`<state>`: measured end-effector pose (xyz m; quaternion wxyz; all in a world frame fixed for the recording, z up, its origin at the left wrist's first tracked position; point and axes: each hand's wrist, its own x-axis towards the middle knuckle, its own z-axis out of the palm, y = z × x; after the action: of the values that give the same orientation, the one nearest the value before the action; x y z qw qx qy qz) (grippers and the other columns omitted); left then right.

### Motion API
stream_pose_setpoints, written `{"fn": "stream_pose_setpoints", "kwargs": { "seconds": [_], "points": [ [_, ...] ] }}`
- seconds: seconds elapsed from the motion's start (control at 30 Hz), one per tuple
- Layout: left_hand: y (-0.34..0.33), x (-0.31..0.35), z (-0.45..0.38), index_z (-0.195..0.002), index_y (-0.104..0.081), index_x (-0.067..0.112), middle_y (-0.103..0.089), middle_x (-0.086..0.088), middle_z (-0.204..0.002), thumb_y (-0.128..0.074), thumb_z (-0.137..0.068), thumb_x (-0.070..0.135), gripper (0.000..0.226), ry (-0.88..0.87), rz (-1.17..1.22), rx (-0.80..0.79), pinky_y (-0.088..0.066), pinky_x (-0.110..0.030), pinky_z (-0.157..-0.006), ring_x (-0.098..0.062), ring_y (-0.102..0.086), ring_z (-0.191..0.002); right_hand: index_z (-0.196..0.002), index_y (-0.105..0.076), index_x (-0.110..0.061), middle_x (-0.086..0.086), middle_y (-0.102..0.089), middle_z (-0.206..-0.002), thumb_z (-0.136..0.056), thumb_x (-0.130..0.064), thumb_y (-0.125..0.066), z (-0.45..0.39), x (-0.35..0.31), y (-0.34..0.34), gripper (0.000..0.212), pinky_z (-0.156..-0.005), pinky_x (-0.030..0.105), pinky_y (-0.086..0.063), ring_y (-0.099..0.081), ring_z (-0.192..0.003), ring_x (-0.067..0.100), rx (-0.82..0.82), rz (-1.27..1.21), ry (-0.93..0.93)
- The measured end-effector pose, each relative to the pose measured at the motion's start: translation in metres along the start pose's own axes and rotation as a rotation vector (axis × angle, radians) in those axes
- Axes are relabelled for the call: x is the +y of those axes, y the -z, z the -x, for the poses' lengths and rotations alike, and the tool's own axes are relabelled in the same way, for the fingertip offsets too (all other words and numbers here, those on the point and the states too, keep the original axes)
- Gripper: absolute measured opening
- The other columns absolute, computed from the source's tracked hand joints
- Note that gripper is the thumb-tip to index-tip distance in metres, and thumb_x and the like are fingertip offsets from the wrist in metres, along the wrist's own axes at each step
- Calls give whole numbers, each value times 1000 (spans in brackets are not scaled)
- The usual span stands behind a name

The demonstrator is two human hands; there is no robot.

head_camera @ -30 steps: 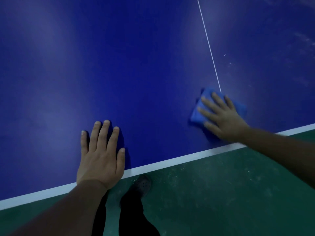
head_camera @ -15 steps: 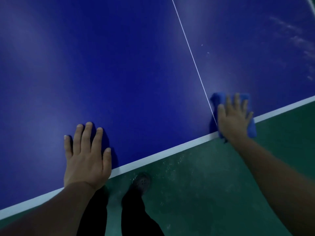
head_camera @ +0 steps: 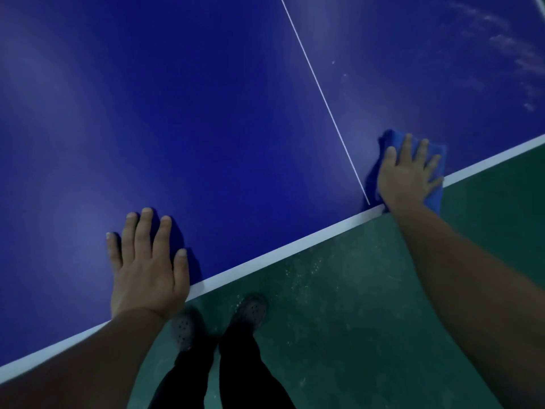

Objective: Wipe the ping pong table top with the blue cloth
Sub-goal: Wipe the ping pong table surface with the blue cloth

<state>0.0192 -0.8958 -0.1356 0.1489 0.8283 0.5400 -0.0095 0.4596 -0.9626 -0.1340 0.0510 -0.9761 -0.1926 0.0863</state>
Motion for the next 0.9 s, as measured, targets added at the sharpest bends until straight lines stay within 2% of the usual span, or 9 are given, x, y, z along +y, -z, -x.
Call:
{"fn": "stream_pose_setpoints", "kwargs": {
  "seconds": [0.1, 0.23, 0.3, 0.4, 0.57, 0.63, 0.73, 0.8, 0.9],
  "points": [
    [-4, -3, -1, -150, -36, 6, -21, -16, -160, -26, -96, 43, 66, 2, -20, 3, 0, -55, -121, -31, -6, -152, -159, -19, -32, 2, -10, -168, -101, -54, -18, 47, -48, -23, 62, -117, 68, -2, -4, -153, 35, 61, -13, 49],
    [-8, -5, -1, -149, -36, 7, -22, -17, -159, -27, -96, 42, 64, -4, -30, 22, -4, -59, -120, -32, -8, -151, -155, -29, -34, 0, -22, -165, -103, -54, -20, 163, -80, -59, 57, -119, 65, -5, -14, -152, 35, 1, 156, 846],
    [-8, -6, -2, -149, -36, 8, -22, -16, -159, -27, -96, 42, 64, -8, -21, 22, -4, -58, -121, -32, -8, -151, -154, -30, -36, -3, -25, -164, -103, -57, -21, 156, -68, -55, 55, -119, 64, -9, -14, -153, 32, -54, 182, 1028],
    [-9, -8, -2, -149, -35, 8, -22, -15, -160, -27, -96, 43, 64, -13, -20, 22, -2, -56, -121, -31, -7, -151, -155, -28, -36, -3, -20, -166, -101, -56, -25, 98, -45, -35, 58, -119, 63, -9, -12, -153, 31, -21, 216, 800],
    [-7, -7, -1, -150, -35, 8, -22, -16, -160, -27, -96, 43, 64, -21, -24, 7, -3, -58, -121, -32, -7, -151, -159, -11, -36, -2, -3, -169, -103, -55, -17, 62, -54, -18, 60, -117, 67, -1, 3, -154, 32, 14, -14, -48],
    [-5, -7, -1, -151, -33, 9, -21, -16, -161, -26, -96, 43, 65, -16, -24, -7, -3, -58, -121, -32, -6, -152, -159, -16, -35, 0, -8, -168, -103, -54, -20, 101, -93, -34, 60, -117, 68, -3, -3, -154, 34, 41, 15, 83],
    [-3, -5, -2, -152, -32, 10, -19, -14, -162, -25, -96, 44, 65, -10, -22, -19, -2, -58, -121, -30, -4, -152, -156, -25, -36, -2, -17, -166, -102, -54, -22, 178, -121, -60, 58, -118, 66, -3, -10, -153, 34, -4, 146, 699],
    [-1, -4, -1, -152, -32, 10, -20, -14, -162, -25, -96, 44, 65, -9, -22, -24, -2, -58, -121, -30, -5, -152, -155, -27, -38, -5, -18, -166, -102, -56, -22, 176, -107, -58, 57, -119, 66, -7, -8, -154, 31, -76, 209, 953],
    [0, -3, -1, -151, -35, 9, -22, -15, -161, -25, -97, 44, 65, -11, -41, -18, -4, -57, -121, -31, -7, -152, -156, -23, -40, -6, -14, -167, -101, -57, -25, 111, -71, -36, 57, -120, 64, -7, -6, -154, 29, -76, 254, 865]
  ]
}}
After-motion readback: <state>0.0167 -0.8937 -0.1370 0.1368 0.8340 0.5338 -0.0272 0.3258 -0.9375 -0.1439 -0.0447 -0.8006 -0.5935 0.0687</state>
